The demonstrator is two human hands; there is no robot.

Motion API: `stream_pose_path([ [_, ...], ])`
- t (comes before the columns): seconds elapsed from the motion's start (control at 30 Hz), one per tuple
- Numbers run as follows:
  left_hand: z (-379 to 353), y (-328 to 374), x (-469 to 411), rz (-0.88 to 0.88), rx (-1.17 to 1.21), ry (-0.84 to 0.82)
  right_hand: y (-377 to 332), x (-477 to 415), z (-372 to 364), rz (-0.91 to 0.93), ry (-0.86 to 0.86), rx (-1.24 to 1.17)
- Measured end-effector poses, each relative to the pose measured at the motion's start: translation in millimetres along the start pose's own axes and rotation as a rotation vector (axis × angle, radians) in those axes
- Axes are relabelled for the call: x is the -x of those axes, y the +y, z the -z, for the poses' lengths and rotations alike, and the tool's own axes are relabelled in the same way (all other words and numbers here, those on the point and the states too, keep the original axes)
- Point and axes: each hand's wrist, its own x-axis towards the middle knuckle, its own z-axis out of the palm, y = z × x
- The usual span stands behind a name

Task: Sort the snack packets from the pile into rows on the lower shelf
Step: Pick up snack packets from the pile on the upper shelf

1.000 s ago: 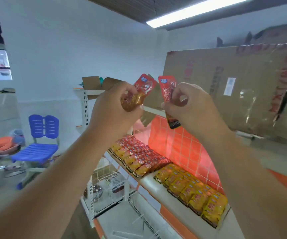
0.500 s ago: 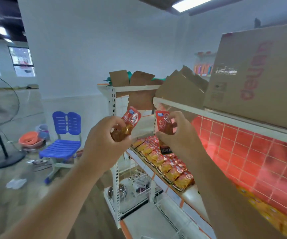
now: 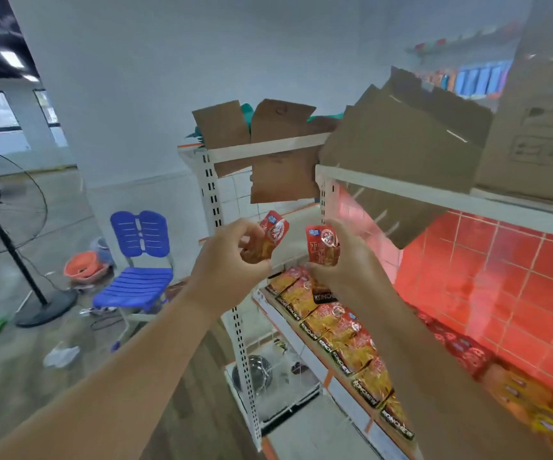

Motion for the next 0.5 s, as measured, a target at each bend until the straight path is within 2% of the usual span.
stream_pose_path([
  [0.13,-37,-31,-40,0.018,0.03,-0.029,32,-38,-21,-0.085,-0.027,0.078],
  [0.5,-127,-135,-112,0.111,0.092,-0.258,104,-84,-80,-0.277,-0.066,0.21],
])
